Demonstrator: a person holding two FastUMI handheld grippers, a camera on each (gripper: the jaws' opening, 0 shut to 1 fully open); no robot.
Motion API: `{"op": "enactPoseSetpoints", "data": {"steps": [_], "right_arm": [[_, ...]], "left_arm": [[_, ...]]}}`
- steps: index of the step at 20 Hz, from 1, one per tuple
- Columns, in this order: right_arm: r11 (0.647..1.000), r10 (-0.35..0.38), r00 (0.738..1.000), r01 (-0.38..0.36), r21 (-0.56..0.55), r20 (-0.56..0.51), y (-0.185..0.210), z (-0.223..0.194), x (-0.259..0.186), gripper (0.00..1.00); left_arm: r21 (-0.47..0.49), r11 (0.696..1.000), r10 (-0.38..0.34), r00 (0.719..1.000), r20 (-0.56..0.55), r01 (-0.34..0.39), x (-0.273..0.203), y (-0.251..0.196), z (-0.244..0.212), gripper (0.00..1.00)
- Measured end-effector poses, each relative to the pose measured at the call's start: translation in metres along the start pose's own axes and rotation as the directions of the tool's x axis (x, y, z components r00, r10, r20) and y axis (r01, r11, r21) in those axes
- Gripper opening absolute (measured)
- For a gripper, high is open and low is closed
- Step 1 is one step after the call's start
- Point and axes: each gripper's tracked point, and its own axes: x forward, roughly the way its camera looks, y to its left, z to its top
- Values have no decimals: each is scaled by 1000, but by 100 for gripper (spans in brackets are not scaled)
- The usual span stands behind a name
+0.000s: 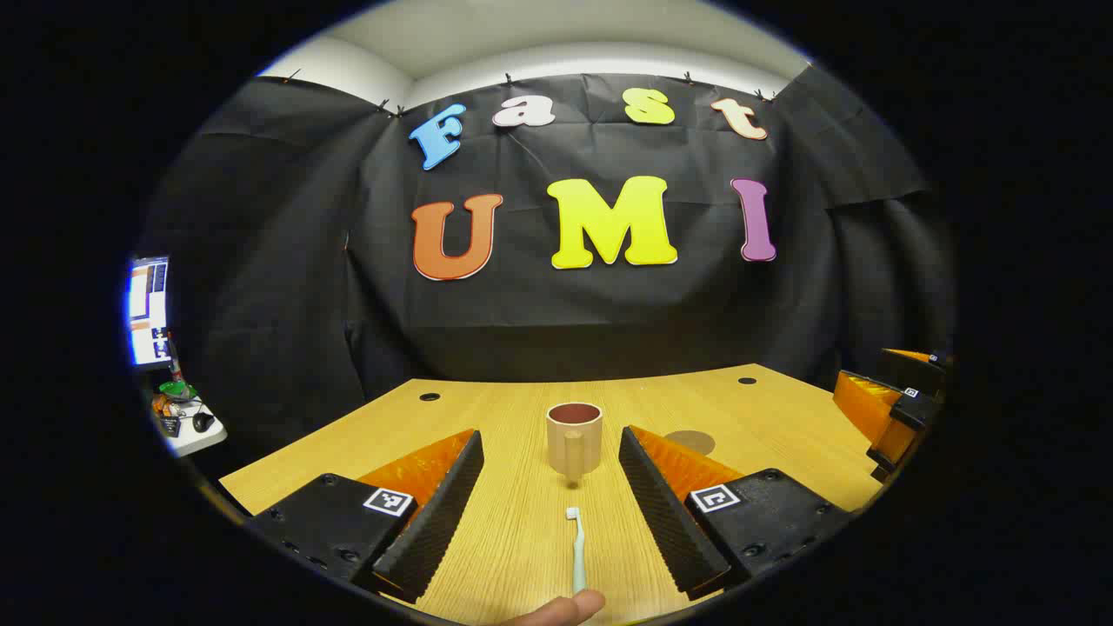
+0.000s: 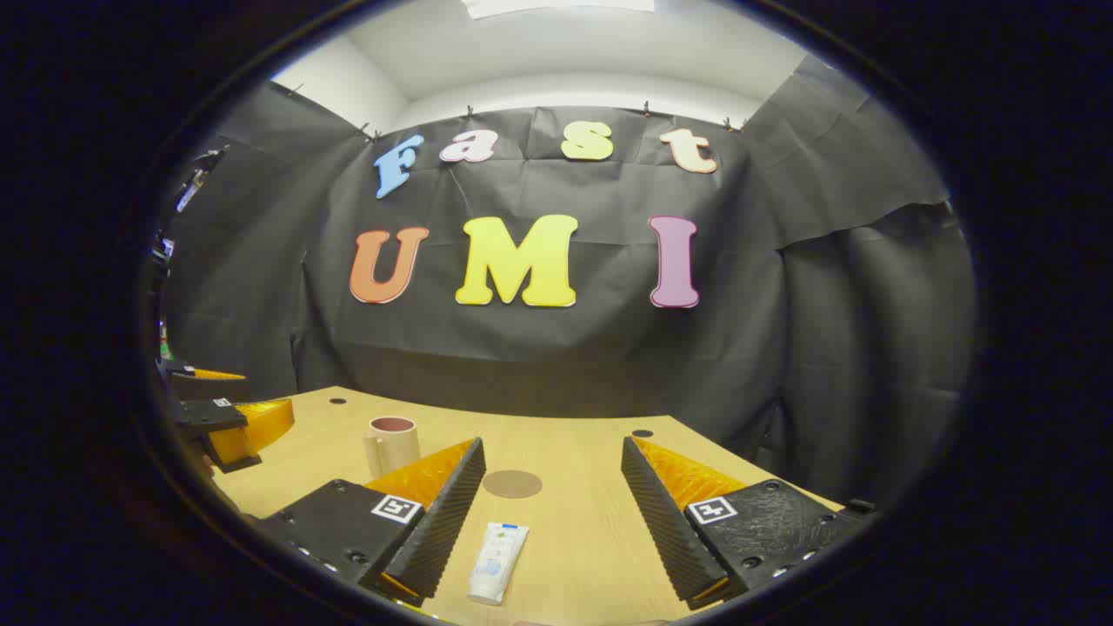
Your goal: Put the toothbrush and toothpaste on the desktop into the cup, then pick up the cup and place it on the coaster on the desktop.
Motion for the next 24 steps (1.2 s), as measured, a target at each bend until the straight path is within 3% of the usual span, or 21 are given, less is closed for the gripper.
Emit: {"op": "enactPoseSetpoints", "data": {"steps": [12, 18, 24], "right_arm": [[1000, -7, 1000, 6, -16, -25, -3, -10, 6, 95], [1000, -4, 999, 3, -28, -44, -2, -17, 10, 95], [1000, 0, 998, -2, -25, -69, -2, -25, 13, 95]], "left_arm": [[-7, 1000, 7, 999, -42, -7, 8, 5, -13, 100], [17, 1000, -22, 986, -163, 25, 16, -12, -52, 100], [-8, 998, -55, 949, -311, 55, 19, -31, -100, 100]]}}
